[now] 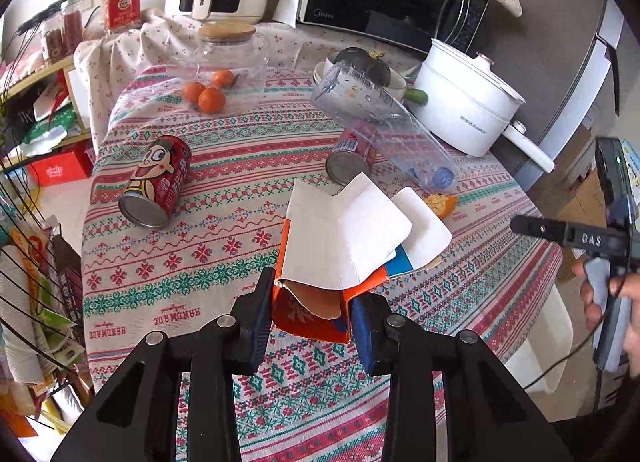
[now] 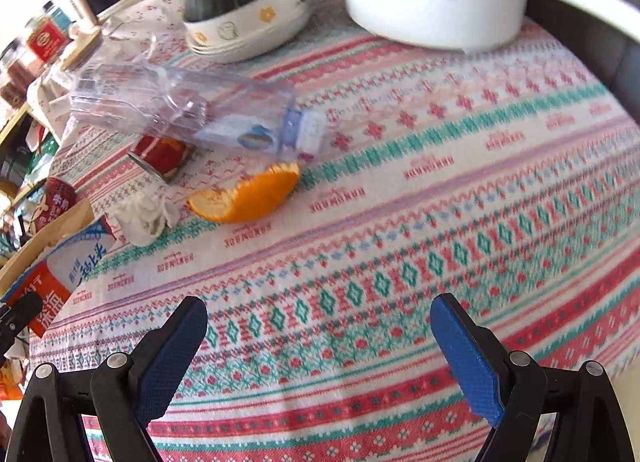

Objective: Collect trash
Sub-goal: 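Grasp the orange snack box with the left tool while the right tool grasps the plastic bottle, then carry the snack box and bottle over the white bin and release both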

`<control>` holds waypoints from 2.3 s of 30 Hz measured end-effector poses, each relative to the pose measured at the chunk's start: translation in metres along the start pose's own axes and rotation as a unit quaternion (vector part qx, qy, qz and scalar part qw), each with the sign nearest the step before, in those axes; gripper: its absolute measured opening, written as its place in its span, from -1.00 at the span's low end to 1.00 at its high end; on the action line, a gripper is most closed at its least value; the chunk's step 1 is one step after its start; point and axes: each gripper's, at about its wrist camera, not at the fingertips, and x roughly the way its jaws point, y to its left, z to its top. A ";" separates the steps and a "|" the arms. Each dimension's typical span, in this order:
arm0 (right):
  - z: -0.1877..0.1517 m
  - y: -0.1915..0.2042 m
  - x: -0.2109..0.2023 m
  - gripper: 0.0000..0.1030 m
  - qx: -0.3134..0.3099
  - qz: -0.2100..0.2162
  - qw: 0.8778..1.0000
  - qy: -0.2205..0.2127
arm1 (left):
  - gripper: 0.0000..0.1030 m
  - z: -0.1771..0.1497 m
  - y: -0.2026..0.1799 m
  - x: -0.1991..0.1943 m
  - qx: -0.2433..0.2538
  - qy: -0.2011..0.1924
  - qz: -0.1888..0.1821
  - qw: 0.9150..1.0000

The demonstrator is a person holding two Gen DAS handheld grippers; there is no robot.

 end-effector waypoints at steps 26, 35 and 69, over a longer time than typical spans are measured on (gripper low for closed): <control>0.072 0.103 0.113 0.35 -0.345 -0.128 0.929 -0.047 | -0.29 -0.003 0.013 -0.008 -0.028 0.022 -0.057 0.998; 0.063 0.078 0.035 0.22 -0.301 -0.149 0.938 -0.086 | -0.29 -0.009 -0.005 -0.008 -0.014 0.026 -0.075 0.997; -0.171 -0.169 -0.095 0.22 0.147 -0.022 0.989 0.001 | -0.29 -0.063 -0.201 0.016 0.142 0.087 -0.202 0.965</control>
